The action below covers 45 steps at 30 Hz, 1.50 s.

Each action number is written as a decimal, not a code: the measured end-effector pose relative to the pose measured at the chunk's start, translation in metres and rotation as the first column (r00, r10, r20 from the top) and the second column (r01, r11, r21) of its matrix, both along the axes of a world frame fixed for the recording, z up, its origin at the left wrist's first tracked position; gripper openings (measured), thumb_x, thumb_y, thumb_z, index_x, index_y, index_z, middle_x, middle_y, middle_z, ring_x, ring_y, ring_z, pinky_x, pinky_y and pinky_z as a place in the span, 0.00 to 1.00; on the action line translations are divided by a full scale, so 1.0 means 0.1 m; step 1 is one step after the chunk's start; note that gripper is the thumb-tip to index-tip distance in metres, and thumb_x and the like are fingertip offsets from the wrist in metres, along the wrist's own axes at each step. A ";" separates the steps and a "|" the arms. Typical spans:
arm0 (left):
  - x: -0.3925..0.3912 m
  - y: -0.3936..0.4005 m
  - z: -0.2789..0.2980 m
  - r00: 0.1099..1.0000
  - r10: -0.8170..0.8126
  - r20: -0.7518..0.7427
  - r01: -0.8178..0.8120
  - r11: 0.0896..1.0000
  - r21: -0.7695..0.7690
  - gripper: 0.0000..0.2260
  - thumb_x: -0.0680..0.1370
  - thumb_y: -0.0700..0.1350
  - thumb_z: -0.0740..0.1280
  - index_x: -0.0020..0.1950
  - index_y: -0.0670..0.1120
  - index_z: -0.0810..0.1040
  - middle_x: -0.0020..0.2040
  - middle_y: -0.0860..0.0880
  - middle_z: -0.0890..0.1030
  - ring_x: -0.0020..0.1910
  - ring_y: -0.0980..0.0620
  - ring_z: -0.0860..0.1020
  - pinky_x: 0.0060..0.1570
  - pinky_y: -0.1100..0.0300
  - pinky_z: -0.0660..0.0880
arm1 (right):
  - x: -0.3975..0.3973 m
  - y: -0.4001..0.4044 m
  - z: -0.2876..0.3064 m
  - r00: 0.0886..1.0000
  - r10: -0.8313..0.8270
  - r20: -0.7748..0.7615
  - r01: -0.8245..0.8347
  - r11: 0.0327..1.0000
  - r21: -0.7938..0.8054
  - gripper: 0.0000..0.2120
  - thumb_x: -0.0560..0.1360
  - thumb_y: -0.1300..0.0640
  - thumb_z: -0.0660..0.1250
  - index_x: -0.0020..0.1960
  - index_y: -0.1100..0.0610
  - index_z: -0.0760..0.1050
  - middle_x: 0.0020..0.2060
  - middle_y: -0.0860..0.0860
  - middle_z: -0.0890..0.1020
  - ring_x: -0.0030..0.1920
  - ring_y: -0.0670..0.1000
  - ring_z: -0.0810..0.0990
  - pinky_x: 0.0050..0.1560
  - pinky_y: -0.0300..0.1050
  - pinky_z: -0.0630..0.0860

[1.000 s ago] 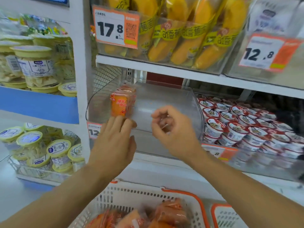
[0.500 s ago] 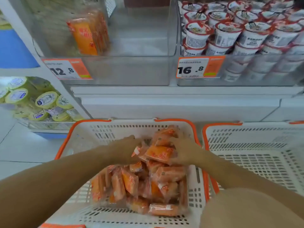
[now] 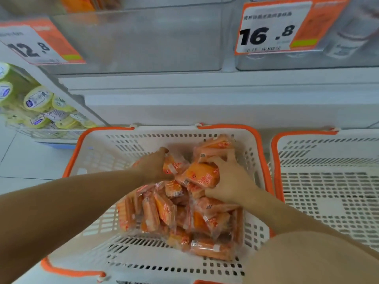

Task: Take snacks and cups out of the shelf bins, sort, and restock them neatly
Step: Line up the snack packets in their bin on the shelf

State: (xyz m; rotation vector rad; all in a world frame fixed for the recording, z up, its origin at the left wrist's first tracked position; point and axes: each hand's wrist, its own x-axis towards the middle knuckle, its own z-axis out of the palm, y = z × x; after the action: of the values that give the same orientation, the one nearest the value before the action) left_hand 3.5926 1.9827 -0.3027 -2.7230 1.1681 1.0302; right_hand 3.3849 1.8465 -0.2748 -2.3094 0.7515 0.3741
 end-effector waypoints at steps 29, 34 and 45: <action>-0.48 -0.02 0.69 0.236 0.412 -0.880 -0.637 0.749 0.180 0.35 0.78 0.67 0.61 0.76 0.45 0.66 0.70 0.41 0.75 0.70 0.41 0.74 0.74 0.41 0.63 | -0.07 0.54 0.29 0.843 -0.533 0.069 0.381 0.683 0.624 0.43 0.61 0.35 0.79 0.68 0.50 0.66 0.56 0.44 0.80 0.54 0.46 0.81 0.53 0.43 0.82; -0.53 -0.03 0.72 0.356 0.405 -0.842 -0.673 0.737 0.070 0.25 0.72 0.44 0.75 0.66 0.39 0.75 0.54 0.40 0.85 0.53 0.40 0.84 0.57 0.44 0.79 | -0.10 0.34 0.30 0.956 -0.266 0.125 0.177 0.859 0.480 0.44 0.60 0.33 0.79 0.70 0.45 0.67 0.58 0.38 0.76 0.56 0.40 0.76 0.56 0.37 0.74; -0.33 0.00 1.00 0.504 0.387 -0.772 -0.604 0.797 0.005 0.27 0.65 0.43 0.79 0.62 0.37 0.79 0.52 0.39 0.85 0.47 0.41 0.85 0.50 0.48 0.82 | -0.38 0.07 0.29 0.998 -0.030 0.059 0.027 0.998 0.051 0.15 0.76 0.47 0.70 0.61 0.51 0.78 0.51 0.48 0.83 0.51 0.50 0.82 0.53 0.47 0.80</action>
State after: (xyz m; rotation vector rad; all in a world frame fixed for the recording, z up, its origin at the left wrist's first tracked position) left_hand 3.5597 1.9829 -0.2027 -2.9869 0.4692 2.4293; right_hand 3.3471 1.8537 -0.2456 -2.2508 0.7366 0.3059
